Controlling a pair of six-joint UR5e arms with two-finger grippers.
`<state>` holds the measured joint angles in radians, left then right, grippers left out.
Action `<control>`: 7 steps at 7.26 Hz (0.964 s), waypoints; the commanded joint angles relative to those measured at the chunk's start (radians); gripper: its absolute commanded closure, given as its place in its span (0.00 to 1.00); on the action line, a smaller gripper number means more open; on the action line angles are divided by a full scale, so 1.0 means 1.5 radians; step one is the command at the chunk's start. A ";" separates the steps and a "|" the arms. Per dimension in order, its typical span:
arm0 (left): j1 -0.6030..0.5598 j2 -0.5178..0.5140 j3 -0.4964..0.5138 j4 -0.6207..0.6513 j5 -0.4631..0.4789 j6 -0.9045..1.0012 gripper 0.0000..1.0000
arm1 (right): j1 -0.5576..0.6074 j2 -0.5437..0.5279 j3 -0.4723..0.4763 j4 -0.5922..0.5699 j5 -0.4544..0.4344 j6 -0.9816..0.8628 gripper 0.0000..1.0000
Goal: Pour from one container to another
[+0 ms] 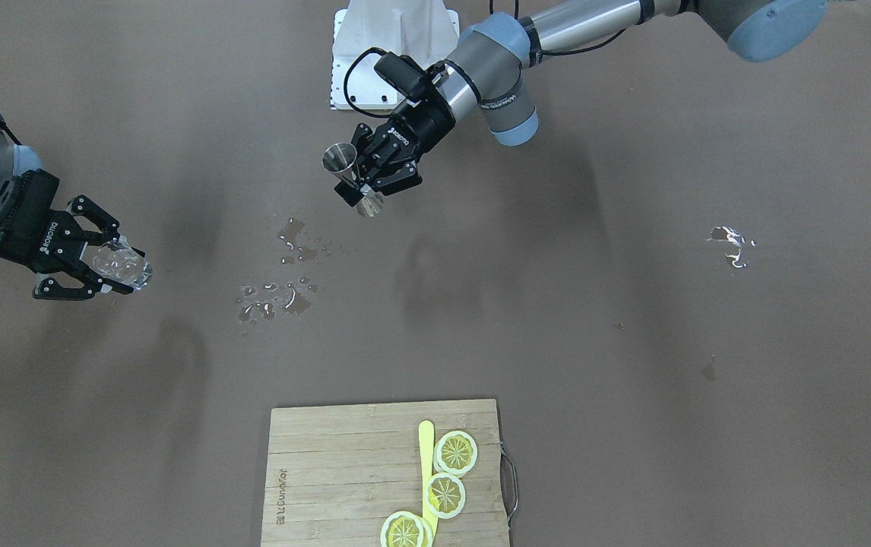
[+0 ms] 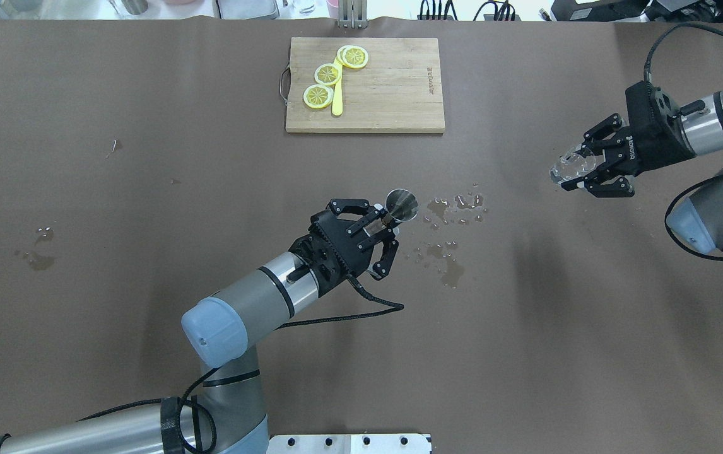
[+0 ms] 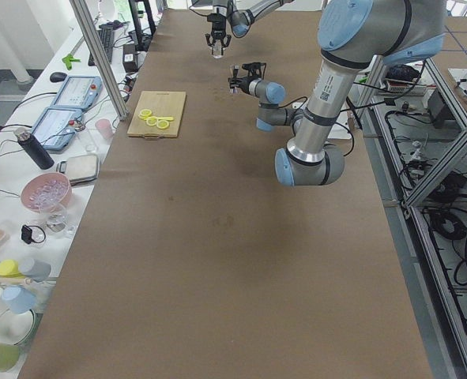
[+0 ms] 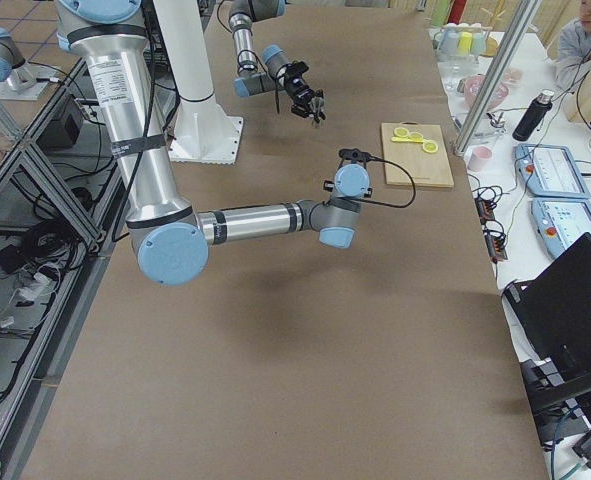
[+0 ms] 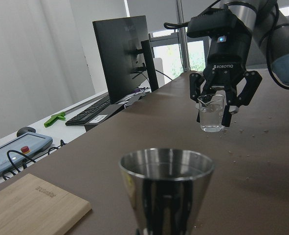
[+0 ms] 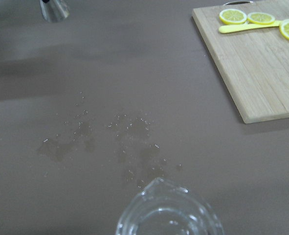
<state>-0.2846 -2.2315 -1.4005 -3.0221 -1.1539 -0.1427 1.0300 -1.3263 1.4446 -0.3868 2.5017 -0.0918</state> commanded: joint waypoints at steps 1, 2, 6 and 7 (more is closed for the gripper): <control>-0.014 0.003 0.001 -0.015 -0.001 0.001 1.00 | -0.009 0.001 0.079 -0.099 -0.032 0.001 1.00; -0.014 -0.002 0.003 -0.011 0.000 0.002 1.00 | -0.017 0.000 0.107 -0.135 -0.050 0.001 1.00; -0.076 -0.010 0.037 0.012 0.003 -0.003 1.00 | -0.069 -0.007 0.245 -0.316 -0.134 -0.007 1.00; -0.085 -0.011 0.037 0.018 0.003 -0.004 1.00 | -0.069 -0.007 0.278 -0.358 -0.138 -0.007 1.00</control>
<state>-0.3870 -2.2461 -1.3558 -3.0083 -1.1486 -0.1458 0.9312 -1.3354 1.7927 -0.8393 2.3097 -0.1007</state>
